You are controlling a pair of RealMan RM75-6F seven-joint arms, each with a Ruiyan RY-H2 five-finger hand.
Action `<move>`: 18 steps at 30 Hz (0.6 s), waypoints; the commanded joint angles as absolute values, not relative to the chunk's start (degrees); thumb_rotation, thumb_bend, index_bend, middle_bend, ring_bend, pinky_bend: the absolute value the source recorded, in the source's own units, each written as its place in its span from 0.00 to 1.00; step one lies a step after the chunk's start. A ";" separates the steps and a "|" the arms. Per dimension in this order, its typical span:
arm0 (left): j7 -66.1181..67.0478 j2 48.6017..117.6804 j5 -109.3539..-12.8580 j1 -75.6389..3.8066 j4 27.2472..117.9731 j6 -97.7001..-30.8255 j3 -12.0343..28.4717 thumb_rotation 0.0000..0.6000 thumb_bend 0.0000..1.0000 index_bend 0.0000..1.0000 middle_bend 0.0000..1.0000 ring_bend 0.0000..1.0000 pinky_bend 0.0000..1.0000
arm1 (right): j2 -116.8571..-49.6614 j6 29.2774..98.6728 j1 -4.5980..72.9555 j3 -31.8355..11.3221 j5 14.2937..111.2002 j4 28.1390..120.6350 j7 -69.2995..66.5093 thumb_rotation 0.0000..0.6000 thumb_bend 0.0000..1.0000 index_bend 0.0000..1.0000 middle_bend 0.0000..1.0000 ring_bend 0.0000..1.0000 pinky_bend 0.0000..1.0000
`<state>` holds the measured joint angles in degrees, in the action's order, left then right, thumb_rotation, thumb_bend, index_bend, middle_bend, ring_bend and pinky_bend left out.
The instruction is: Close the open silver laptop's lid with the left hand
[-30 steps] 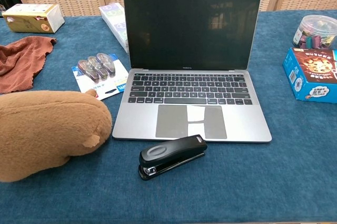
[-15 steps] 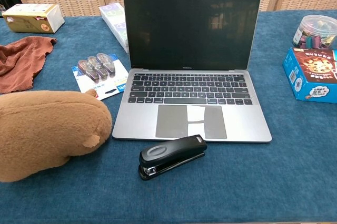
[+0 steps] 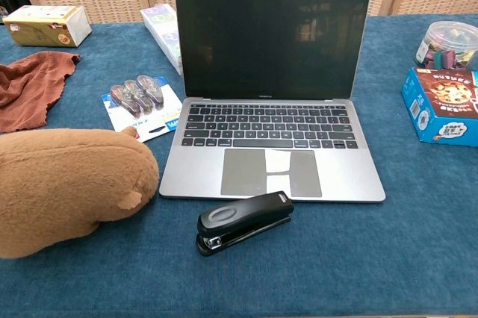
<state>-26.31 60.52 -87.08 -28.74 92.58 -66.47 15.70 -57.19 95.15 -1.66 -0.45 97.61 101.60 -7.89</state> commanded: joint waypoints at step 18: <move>-21.41 67.56 -78.03 -44.84 85.19 -52.35 20.22 1.00 0.09 0.20 0.02 0.03 0.13 | -57.04 95.43 -2.10 0.24 97.87 101.16 -8.86 1.00 0.18 0.00 0.00 0.00 0.06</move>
<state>-21.68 66.93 -78.58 -44.15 85.45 -52.92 19.85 -57.05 95.42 -2.10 0.24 97.89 101.17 -8.86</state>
